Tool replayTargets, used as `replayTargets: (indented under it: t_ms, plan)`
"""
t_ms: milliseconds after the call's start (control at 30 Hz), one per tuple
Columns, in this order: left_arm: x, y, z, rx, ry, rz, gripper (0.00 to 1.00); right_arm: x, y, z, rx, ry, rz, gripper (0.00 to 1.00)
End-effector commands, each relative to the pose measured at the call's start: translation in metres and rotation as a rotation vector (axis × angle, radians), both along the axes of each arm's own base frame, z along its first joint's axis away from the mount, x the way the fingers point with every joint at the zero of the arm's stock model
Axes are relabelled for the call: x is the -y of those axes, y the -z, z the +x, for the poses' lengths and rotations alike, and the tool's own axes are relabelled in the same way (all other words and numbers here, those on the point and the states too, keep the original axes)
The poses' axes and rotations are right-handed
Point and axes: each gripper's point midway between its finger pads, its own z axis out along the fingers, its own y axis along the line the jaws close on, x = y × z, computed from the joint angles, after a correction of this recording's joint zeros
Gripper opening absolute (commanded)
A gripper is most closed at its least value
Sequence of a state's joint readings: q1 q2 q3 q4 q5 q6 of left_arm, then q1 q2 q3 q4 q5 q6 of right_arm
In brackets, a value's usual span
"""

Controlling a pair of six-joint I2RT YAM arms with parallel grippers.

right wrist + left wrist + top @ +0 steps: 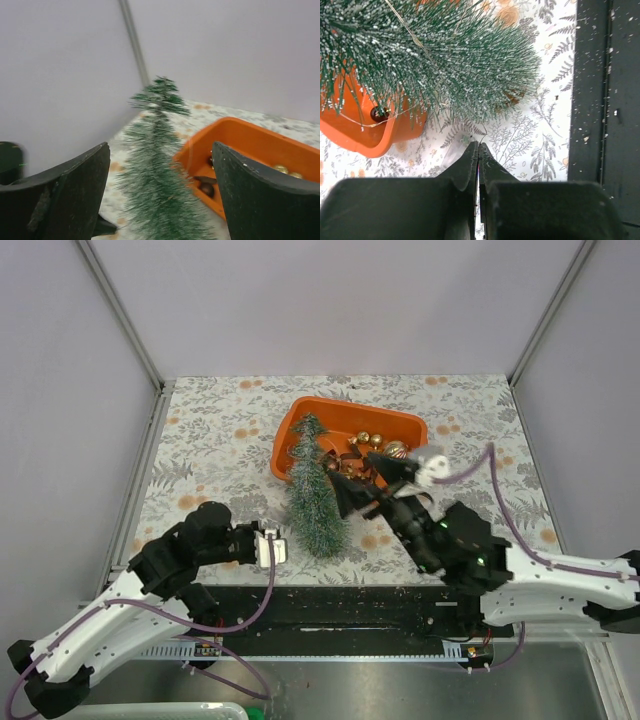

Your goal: Decorate the small christmas tree

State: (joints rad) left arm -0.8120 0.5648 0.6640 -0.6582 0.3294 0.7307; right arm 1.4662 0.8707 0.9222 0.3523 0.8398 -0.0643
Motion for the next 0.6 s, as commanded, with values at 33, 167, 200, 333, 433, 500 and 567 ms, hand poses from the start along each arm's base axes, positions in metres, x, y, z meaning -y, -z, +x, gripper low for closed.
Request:
replayTargets:
  t_ms: [33,167,200,333,433,500,567]
  plan:
    - [-0.01,-0.007,0.015,0.12,-0.044,0.025,0.0,-0.022,0.019,0.057,-0.061,0.013,-0.174,0.9]
    - [-0.019,-0.012,0.014,0.15,-0.058,0.035,0.0,-0.045,0.007,0.071,-0.036,-0.008,-0.241,0.93]
    - [-0.02,-0.013,0.014,0.156,-0.059,0.037,0.0,-0.049,0.004,0.074,-0.031,-0.021,-0.241,0.94]
    - [-0.025,-0.014,0.014,0.179,-0.07,0.041,0.0,-0.06,-0.017,0.072,-0.004,-0.091,-0.184,0.96]
    - [-0.03,-0.011,0.015,0.185,-0.088,0.056,0.0,-0.067,-0.018,0.069,-0.009,-0.124,-0.177,0.99]
    - [-0.034,-0.008,0.017,0.199,-0.102,0.072,0.0,-0.07,-0.011,0.071,-0.031,-0.123,-0.193,0.99]
    - [-0.041,0.0,0.023,0.228,-0.129,0.099,0.0,-0.077,-0.004,0.073,-0.05,-0.134,-0.204,0.99]
